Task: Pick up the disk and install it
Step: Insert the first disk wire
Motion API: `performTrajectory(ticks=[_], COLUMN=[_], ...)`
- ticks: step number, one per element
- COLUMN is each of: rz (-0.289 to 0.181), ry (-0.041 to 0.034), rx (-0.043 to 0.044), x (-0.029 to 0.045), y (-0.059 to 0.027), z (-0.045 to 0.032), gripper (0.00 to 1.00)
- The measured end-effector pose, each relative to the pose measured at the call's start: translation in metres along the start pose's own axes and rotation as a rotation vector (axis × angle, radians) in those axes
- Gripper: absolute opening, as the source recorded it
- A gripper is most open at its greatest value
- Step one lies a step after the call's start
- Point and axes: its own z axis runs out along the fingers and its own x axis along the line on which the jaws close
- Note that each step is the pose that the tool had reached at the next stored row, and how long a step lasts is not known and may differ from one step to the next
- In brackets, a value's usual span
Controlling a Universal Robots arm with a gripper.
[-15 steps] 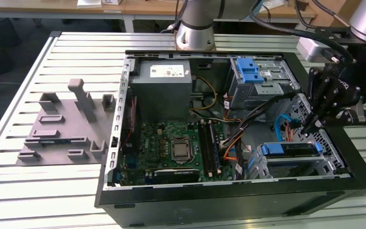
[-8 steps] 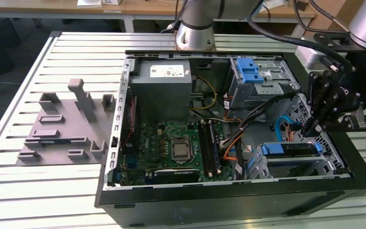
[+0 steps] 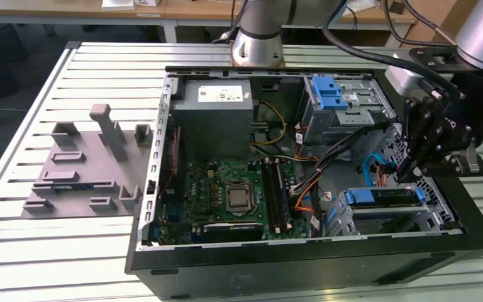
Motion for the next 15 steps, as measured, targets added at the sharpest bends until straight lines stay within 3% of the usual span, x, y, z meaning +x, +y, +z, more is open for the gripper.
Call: performTrajectory(ticks=[6, 15], rz=[-0.010, -0.010], ry=[-0.0014, -0.0018], rx=[0.0007, 0.0007], x=[0.0057, 0.0081], y=[0.0000, -0.0001], z=[0.0021, 0.0030], gripper=[0.16, 0.16])
